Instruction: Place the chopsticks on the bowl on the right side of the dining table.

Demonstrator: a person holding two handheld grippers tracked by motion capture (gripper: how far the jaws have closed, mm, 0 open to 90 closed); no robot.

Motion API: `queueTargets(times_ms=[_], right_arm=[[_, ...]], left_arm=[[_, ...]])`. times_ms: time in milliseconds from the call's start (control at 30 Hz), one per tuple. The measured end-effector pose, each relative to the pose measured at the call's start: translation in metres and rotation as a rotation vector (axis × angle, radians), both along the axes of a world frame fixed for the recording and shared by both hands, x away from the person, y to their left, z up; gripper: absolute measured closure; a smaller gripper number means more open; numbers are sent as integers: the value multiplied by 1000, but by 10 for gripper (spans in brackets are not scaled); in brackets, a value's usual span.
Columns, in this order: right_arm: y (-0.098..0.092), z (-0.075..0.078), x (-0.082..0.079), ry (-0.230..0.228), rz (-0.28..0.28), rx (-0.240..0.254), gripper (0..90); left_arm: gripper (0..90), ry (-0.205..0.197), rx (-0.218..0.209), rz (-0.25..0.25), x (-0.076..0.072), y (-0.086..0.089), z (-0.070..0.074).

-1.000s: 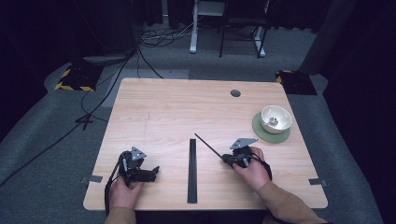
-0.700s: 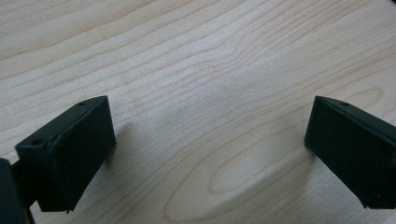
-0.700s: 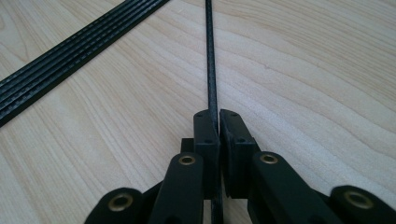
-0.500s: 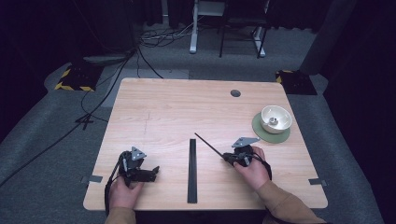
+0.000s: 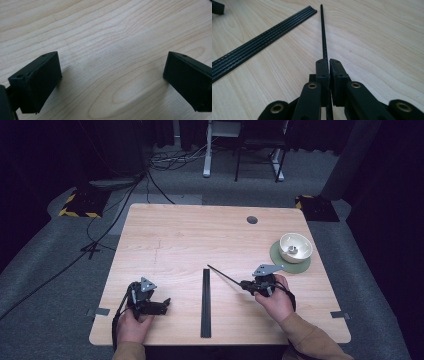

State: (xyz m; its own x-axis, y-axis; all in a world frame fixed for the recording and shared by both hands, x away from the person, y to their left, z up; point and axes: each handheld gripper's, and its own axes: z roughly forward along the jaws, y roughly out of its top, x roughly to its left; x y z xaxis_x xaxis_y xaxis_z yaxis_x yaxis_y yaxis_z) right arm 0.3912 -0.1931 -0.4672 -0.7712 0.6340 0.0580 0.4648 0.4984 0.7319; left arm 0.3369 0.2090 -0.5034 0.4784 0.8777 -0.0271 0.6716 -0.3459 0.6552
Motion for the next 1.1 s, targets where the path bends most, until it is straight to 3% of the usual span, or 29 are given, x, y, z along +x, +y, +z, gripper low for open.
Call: queueTargets(times_ms=[467, 700, 1100], right_arm=[[-17, 29, -4, -28, 12, 78, 864], [-25, 49, -9, -95, 63, 94, 864], [-44, 83, -11, -144, 77, 159, 864]], left_arm=[[14, 4, -1, -8, 2, 0, 0], [14, 1, 1, -8, 2, 0, 0], [17, 2, -4, -6, 1, 0, 0]])
